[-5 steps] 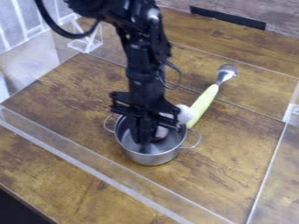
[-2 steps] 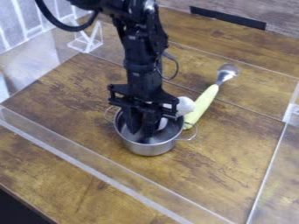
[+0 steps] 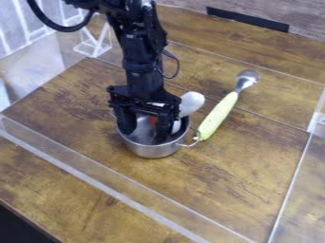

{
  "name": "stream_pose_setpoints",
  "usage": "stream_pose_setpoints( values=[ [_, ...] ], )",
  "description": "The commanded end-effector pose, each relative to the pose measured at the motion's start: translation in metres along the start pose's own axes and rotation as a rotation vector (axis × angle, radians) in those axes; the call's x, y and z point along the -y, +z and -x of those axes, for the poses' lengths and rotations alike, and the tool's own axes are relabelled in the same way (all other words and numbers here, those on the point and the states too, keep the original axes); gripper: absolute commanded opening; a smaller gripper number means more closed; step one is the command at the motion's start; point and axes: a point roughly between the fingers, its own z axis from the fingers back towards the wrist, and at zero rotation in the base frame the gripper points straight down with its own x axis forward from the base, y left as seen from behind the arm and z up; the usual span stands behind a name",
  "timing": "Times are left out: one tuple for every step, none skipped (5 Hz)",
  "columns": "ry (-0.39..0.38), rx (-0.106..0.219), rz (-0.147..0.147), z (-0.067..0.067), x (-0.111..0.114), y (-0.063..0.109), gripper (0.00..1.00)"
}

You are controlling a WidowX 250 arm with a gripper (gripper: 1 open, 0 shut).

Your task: Remove the mushroom from the silver pot and put it on the table

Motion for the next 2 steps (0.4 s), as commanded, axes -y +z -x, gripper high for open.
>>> stream_pose_setpoints(
  values=[
    [-0.035,0.056,0.009,-0.0140,-0.0080,0.0175,1.00],
    [-0.006,0.060,0.008,-0.0057,-0.0113,0.0152,0.00]
  ],
)
